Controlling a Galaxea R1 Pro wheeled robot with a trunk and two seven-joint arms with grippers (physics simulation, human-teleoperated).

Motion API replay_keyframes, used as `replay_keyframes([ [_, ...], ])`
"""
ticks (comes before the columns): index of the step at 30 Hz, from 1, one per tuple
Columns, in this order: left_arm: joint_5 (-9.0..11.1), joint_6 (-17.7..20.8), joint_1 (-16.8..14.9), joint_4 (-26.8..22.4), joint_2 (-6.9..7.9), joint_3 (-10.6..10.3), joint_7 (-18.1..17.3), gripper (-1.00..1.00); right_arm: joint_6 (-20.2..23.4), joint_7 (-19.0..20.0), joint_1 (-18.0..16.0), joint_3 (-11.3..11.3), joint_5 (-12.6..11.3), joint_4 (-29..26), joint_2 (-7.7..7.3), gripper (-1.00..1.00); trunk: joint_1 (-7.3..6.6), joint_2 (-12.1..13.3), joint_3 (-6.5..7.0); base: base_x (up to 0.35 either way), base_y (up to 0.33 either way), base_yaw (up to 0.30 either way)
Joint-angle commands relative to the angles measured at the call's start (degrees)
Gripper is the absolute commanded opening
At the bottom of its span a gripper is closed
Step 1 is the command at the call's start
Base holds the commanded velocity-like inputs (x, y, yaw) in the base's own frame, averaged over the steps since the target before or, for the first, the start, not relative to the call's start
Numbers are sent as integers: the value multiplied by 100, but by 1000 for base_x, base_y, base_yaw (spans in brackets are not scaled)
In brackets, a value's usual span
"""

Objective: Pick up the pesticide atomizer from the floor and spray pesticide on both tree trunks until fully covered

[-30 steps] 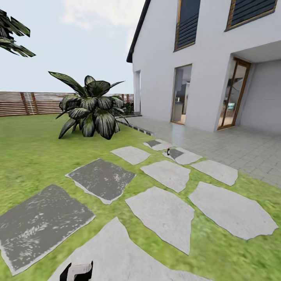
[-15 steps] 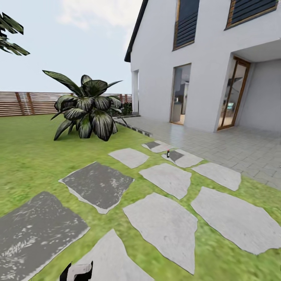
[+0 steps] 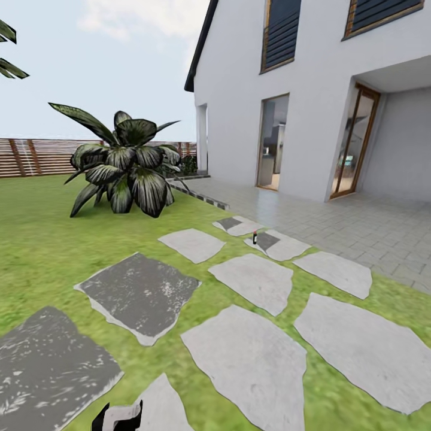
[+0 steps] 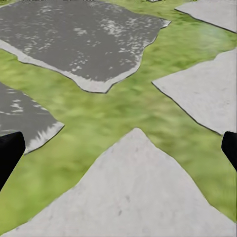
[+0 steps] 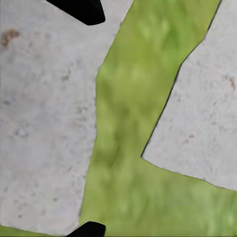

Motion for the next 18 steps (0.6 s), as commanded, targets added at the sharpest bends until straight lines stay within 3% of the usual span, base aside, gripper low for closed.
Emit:
replay_keyframes([
  [1,-34,-19,-5,5,-3,24,2,100,-9,7,2,-6,-10,-9,1,100,2,-2,-5,309,0,0],
  [7,-34,-20,-5,3,-3,24,2,100,-9,8,2,-7,-17,-9,2,100,2,-2,-5,309,0,-138],
  [18,-34,-22,-6,5,-3,22,2,100,-9,7,2,-9,-18,-5,2,100,2,-2,-5,309,0,-254],
])
